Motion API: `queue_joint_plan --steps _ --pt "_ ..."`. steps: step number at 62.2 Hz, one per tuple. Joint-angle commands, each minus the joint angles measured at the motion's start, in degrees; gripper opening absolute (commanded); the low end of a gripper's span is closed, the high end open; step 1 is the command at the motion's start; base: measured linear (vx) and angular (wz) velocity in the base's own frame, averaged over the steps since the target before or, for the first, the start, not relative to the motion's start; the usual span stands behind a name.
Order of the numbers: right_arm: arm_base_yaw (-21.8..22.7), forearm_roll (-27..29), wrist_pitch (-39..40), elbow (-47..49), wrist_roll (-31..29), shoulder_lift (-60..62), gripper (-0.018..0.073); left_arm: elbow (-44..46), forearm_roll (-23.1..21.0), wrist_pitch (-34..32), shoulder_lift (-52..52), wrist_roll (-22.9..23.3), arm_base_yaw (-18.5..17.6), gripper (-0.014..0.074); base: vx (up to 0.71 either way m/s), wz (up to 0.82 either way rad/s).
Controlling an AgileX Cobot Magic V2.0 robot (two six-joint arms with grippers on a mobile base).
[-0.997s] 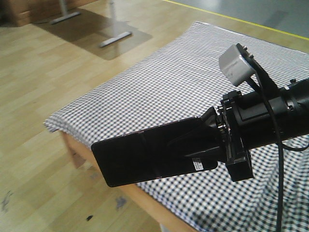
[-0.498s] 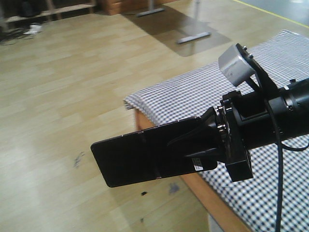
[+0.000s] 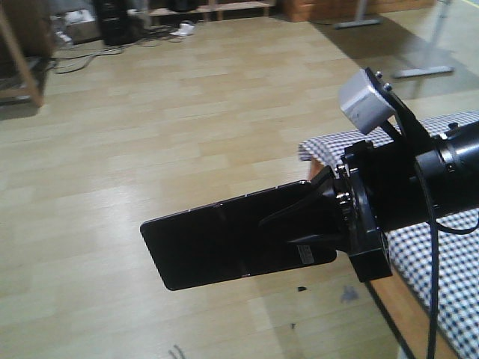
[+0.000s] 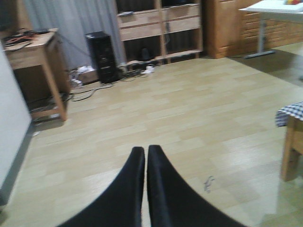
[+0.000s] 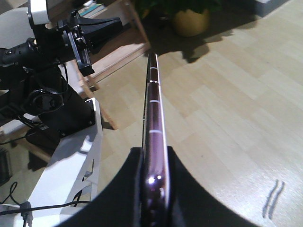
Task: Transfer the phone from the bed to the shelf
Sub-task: 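Drive away from the bed holding the phone in the right gripper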
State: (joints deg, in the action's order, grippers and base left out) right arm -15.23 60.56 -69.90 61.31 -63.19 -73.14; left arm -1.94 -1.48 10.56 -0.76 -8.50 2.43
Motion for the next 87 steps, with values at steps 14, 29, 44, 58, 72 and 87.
queue_joint_plan --steps 14,29,44,58,72,87 --pt "0.0 4.5 -3.8 1.5 -0.1 1.6 -0.0002 1.2 -0.5 -4.1 -0.8 0.3 -0.2 0.0001 -0.14 0.54" --pt "0.0 4.5 -3.8 1.5 -0.3 1.6 -0.0002 1.2 -0.5 -4.1 -0.8 0.3 -0.2 0.0001 -0.10 0.38" --pt "0.0 4.5 -3.8 1.5 -0.3 1.6 -0.0002 1.2 -0.5 -4.1 -0.8 0.3 -0.2 0.0001 -0.03 0.13" --pt "0.0 4.6 -3.8 1.5 -0.3 1.6 -0.0002 1.2 -0.5 -4.1 -0.8 0.3 -0.2 0.0001 0.02 0.01" --pt "0.0 4.6 -3.8 1.5 -0.3 1.6 -0.0002 1.2 -0.5 -4.1 -0.8 0.3 -0.2 0.0001 0.05 0.01" --pt "0.0 4.6 -3.8 1.5 -0.3 1.6 -0.0002 1.2 -0.5 -4.1 -0.8 0.3 -0.2 0.0001 0.07 0.00"
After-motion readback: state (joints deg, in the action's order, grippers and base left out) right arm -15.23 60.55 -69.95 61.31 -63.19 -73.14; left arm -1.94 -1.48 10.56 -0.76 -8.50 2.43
